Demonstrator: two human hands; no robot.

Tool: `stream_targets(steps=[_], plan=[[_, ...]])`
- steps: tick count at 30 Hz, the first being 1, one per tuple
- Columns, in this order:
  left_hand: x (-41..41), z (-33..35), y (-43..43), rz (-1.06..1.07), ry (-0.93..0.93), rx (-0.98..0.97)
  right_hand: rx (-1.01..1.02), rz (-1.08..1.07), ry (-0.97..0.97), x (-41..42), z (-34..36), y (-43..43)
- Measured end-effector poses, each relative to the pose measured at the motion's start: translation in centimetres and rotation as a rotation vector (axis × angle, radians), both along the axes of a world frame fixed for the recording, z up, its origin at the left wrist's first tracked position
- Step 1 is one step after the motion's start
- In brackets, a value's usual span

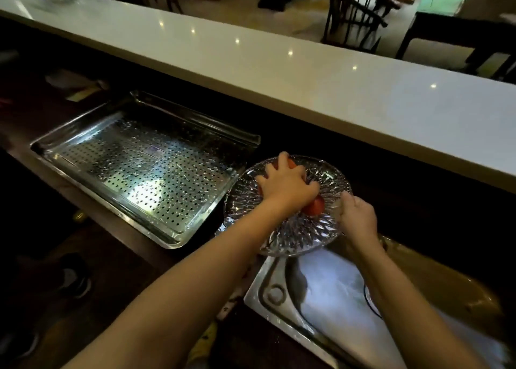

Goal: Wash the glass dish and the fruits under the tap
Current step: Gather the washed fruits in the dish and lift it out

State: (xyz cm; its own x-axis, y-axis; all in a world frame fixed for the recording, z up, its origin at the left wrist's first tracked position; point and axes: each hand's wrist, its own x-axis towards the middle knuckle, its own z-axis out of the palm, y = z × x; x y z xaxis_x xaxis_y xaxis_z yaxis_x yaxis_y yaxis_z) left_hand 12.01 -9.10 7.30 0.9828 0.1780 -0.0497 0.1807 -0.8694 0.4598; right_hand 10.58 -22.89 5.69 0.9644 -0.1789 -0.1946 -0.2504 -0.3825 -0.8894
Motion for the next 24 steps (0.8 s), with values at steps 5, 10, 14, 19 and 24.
stream_targets(steps=[5,10,14,19,24], plan=[[2.1,1.6,8.4,0.067,0.063,0.114,0.040,0.020,-0.023,1.7,-0.6,9.0],[3.9,0.6,17.0,0.063,0.155,0.152,0.109,-0.058,0.005,2.5,-2.3,18.1],[5.4,-1.8,22.6,-0.006,0.136,0.115,0.124,-0.160,0.041,2.7,-3.7,23.9],[7.4,-4.4,26.8,-0.126,0.134,0.063,0.042,-0.263,0.085,3.4,-4.9,28.4],[9.0,-5.8,28.7,-0.245,0.166,0.030,0.031,-0.358,0.149,4.1,-5.2,30.9]])
